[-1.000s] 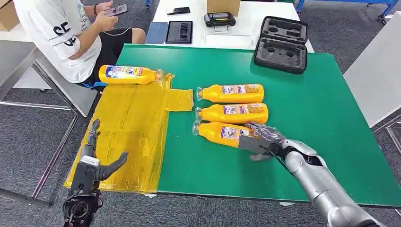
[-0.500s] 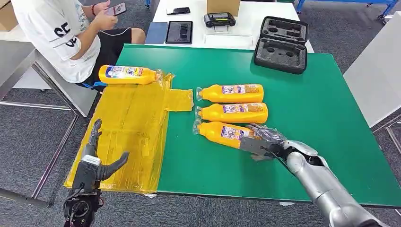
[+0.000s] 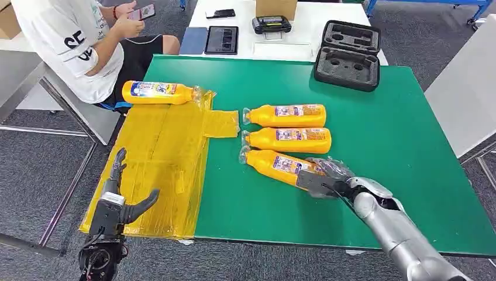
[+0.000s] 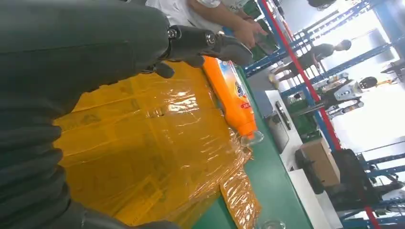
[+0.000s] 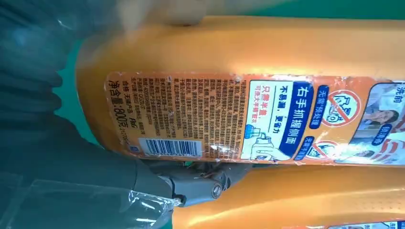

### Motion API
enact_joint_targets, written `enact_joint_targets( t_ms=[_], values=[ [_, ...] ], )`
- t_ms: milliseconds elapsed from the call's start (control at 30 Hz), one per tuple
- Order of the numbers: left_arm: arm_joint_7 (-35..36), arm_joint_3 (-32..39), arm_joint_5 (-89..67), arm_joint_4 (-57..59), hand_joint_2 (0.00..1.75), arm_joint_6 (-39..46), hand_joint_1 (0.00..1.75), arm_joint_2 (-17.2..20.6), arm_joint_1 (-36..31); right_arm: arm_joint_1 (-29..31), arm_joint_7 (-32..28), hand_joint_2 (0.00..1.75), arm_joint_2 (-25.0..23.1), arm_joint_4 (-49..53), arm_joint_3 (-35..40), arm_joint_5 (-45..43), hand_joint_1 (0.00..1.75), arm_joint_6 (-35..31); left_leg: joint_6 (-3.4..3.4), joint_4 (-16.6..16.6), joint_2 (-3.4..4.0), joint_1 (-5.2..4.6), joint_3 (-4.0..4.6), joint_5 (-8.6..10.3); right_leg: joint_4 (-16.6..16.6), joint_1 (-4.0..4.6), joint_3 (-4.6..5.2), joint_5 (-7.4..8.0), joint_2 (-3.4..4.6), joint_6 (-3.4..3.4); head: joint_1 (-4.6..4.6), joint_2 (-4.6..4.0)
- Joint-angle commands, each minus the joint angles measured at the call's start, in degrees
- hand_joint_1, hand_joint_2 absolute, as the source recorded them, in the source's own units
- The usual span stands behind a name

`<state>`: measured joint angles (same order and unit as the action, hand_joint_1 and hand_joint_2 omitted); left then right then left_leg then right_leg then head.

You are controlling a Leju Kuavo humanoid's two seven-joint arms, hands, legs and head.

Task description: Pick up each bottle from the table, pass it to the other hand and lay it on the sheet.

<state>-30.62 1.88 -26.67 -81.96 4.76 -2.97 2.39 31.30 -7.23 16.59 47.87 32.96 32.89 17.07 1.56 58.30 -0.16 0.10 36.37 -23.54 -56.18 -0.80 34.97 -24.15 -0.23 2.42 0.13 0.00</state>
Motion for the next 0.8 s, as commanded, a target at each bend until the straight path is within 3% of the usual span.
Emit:
enact_joint_targets(
  t_ms=[33,133,167,333,400,433,633,667,733,800],
  values=[
    [0.52,-1.11,0.44,3.78,1.75,0.00,0.00,0.26,-1.17,-0.67,-0.77,1.75,-1.41,-1.36,-0.35,0.48,1.75,0.08,-0.05,-0.07,-0.02,0.02,-0.18,-0.03,0.06,0.02,-0.18,-0.04,-0.02,-0.06,-0.02,0.00],
    [0.55,-1.10,0.58,3.94,1.75,-0.01,0.00,0.27,-1.14,-0.96,-1.13,1.75,-1.62,-1.35,-0.38,0.26,1.73,0.27,-0.05,-0.06,-0.01,0.03,-0.19,-0.05,0.07,0.03,-0.21,-0.05,-0.01,-0.06,-0.02,0.00],
    [0.55,-1.09,0.59,3.97,1.75,-0.01,0.00,0.28,-1.13,-1.09,-1.11,1.75,-1.67,-1.37,-0.36,0.27,1.73,0.21,-0.12,-0.09,0.01,0.07,-0.56,-0.20,0.10,0.07,-0.57,-0.18,0.02,-0.15,-0.02,0.00],
    [0.55,-1.09,0.59,3.97,1.75,-0.01,0.00,0.28,-1.13,-1.09,-1.11,1.75,-1.67,-1.37,-0.36,0.27,1.73,0.21,-0.05,-0.06,-0.01,0.03,-0.18,-0.03,0.07,0.03,-0.18,-0.03,0.01,-0.06,-0.02,0.00],
    [0.55,-1.09,0.59,3.97,1.75,-0.01,0.00,0.28,-1.13,-1.09,-1.11,1.75,-1.67,-1.37,-0.36,0.27,1.73,0.21,-0.13,-0.08,-0.02,0.06,-0.55,-0.18,0.08,0.07,-0.55,-0.18,0.00,-0.16,-0.02,0.00],
    [0.55,-1.09,0.59,3.97,1.75,-0.01,0.00,0.28,-1.13,-1.09,-1.11,1.75,-1.67,-1.37,-0.36,0.27,1.73,0.21,-0.06,-0.06,-0.01,0.03,-0.23,-0.05,0.07,0.04,-0.23,-0.05,0.01,-0.08,-0.02,0.00],
    [0.59,-0.95,1.40,4.14,1.75,-0.27,0.00,0.17,-1.23,-1.43,-2.30,1.75,-1.94,-0.86,-1.05,-0.41,1.75,0.04,-0.07,-0.07,-0.02,0.04,-0.26,-0.07,0.08,0.04,-0.27,-0.07,0.00,-0.08,-0.02,0.00],
    [0.27,-0.86,3.44,4.33,1.75,-1.87,0.00,0.05,-1.09,-2.35,-4.90,1.75,-3.18,0.35,-2.18,-1.60,1.75,-1.05,-0.13,-0.09,-0.01,0.07,-0.59,-0.20,0.10,0.08,-0.59,-0.19,0.01,-0.16,-0.02,0.00],
    [-0.78,-0.99,6.51,4.63,1.75,-4.86,0.00,-0.18,-0.87,-3.91,-8.12,1.75,-5.44,1.96,-4.30,-4.64,1.75,-1.88,-0.09,-0.11,0.01,0.05,-0.39,-0.10,0.10,0.05,-0.38,-0.10,0.03,-0.11,-0.02,0.00],
    [-2.29,-1.26,13.53,6.46,1.75,-13.04,0.00,-0.83,-1.63,-6.51,-15.67,1.75,-8.22,4.90,-6.66,-8.03,1.75,-3.32,-0.08,-0.09,0.04,0.04,-0.30,-0.08,0.09,0.05,-0.29,-0.07,0.06,-0.09,-0.02,0.00]
  ],
)
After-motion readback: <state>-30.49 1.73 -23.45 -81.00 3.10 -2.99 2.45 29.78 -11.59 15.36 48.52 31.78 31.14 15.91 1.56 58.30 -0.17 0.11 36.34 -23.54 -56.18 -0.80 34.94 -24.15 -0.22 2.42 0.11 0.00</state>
